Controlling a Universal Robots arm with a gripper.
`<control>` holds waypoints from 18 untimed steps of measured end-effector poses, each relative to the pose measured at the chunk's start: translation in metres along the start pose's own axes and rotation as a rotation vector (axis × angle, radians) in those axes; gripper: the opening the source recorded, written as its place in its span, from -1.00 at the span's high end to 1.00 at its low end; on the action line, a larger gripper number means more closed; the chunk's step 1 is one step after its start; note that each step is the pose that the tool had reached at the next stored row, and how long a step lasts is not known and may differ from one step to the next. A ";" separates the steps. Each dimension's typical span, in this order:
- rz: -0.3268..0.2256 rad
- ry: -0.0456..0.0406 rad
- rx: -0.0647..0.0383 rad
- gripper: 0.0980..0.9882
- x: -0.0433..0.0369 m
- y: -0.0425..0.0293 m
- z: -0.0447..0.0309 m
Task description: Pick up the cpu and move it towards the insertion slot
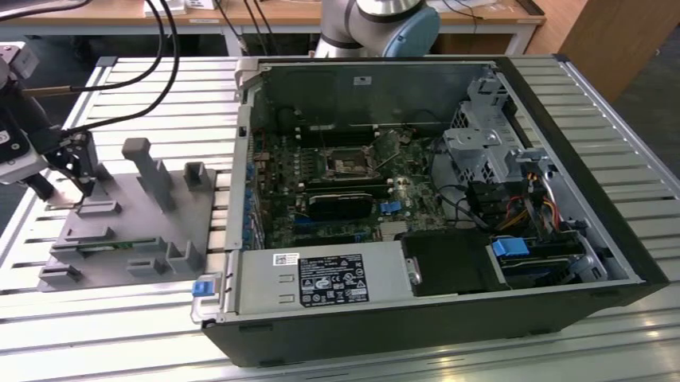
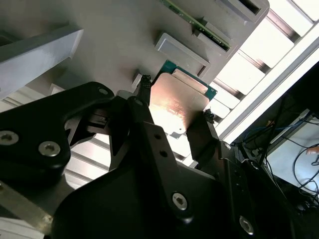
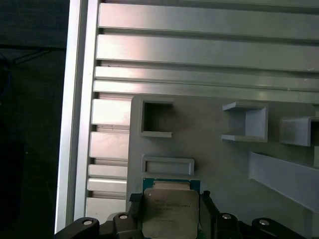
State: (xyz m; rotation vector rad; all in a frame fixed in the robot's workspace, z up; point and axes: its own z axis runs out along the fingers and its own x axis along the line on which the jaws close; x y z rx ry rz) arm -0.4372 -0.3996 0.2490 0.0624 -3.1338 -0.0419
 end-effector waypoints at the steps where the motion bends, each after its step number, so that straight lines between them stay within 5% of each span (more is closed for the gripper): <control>1: 0.000 -0.0001 0.000 0.00 0.0000 0.0000 -0.0002; 18: 0.000 0.0000 0.000 0.00 0.0000 0.0002 -0.0045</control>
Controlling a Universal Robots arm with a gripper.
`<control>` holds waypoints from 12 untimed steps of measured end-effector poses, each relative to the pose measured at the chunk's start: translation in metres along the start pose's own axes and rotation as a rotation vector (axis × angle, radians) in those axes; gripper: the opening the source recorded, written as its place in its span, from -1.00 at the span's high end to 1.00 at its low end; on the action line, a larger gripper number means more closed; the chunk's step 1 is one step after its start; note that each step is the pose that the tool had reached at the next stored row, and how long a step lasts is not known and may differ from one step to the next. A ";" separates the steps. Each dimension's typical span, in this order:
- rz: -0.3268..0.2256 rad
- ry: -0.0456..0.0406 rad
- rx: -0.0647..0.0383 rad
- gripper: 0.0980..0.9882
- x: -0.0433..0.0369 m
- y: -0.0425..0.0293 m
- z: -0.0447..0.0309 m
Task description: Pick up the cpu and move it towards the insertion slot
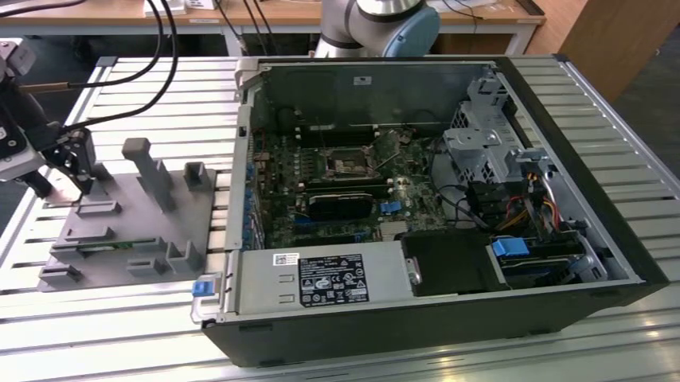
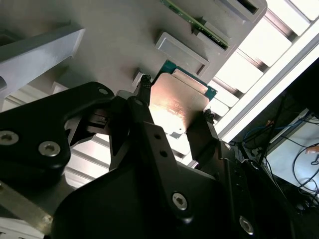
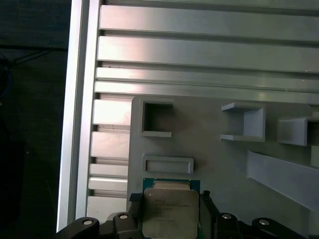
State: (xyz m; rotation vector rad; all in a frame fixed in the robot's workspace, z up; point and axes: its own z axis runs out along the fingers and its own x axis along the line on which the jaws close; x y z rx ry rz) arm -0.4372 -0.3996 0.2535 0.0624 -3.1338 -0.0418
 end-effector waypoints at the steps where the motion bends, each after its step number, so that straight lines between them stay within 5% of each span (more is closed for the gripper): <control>1: 0.000 0.0000 0.000 0.00 0.0000 0.0000 -0.0002; 12: 0.000 -0.0001 0.000 0.00 0.0000 0.0003 -0.0033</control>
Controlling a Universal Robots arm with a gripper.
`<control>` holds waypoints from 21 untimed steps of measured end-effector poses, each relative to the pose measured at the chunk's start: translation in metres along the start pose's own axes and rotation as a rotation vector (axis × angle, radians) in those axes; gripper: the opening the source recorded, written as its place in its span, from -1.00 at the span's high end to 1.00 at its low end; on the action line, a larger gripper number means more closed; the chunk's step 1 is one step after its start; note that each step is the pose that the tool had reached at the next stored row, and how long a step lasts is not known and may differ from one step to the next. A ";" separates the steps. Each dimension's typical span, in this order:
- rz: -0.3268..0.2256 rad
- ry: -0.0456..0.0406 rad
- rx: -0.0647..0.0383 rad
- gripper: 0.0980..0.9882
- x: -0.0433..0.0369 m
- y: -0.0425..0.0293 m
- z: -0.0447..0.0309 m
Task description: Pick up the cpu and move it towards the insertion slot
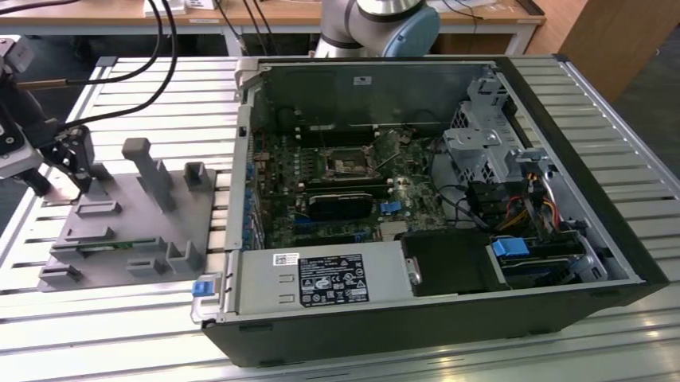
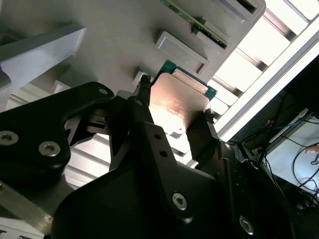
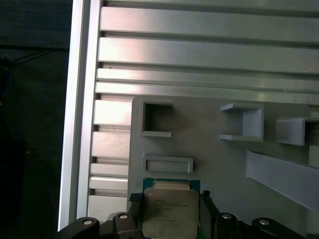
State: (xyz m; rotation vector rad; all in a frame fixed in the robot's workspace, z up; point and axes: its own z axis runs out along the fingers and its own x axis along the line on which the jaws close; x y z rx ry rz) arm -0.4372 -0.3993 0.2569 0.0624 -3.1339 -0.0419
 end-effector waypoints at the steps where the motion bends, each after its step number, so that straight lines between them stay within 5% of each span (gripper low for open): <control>1: 0.000 -0.0001 0.000 0.00 0.0000 0.0000 -0.0002; 21: 0.000 0.0001 0.000 0.00 0.0000 0.0001 -0.0041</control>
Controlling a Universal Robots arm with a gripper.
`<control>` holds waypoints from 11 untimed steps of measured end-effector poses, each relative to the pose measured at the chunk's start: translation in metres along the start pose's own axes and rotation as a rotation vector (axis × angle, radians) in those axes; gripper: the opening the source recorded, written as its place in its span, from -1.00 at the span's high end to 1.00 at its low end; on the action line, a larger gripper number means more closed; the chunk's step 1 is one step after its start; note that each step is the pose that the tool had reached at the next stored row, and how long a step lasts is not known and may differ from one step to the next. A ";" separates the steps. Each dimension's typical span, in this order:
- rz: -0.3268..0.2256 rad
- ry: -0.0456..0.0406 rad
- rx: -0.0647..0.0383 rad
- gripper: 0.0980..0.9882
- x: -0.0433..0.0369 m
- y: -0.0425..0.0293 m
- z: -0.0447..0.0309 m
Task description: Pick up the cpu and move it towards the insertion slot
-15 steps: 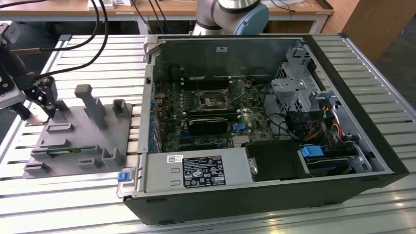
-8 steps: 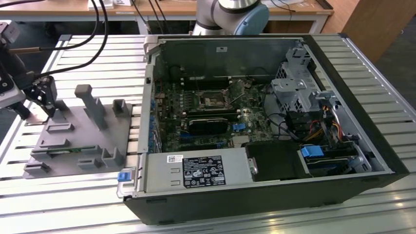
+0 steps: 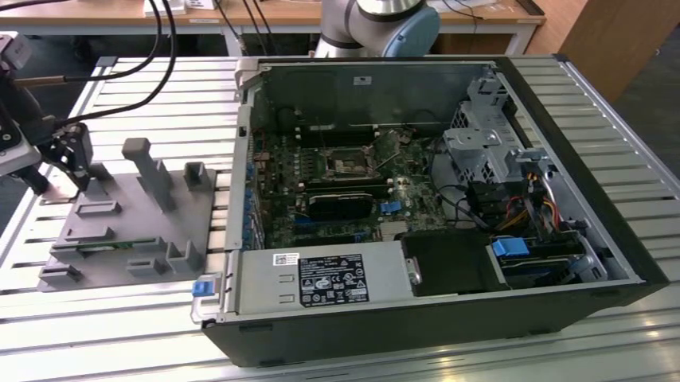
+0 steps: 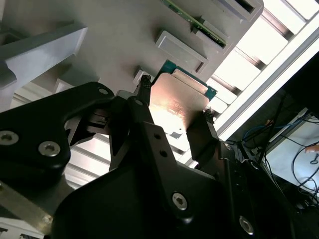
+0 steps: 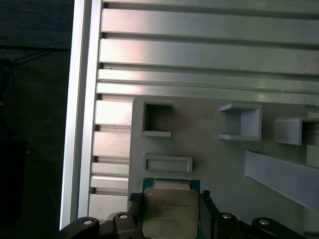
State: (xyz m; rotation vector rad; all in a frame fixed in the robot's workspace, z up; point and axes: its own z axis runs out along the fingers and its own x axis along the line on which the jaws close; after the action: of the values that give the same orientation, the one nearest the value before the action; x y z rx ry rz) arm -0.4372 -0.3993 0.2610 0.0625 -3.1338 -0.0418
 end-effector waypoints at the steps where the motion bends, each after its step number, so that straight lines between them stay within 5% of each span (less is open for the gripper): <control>1: 0.000 0.0000 0.000 0.00 0.0000 0.0000 -0.0001; 11: 0.000 0.0000 0.000 0.00 0.0000 0.0001 -0.0030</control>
State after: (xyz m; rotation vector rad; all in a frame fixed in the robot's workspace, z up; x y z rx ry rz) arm -0.4372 -0.3993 0.2640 0.0624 -3.1338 -0.0418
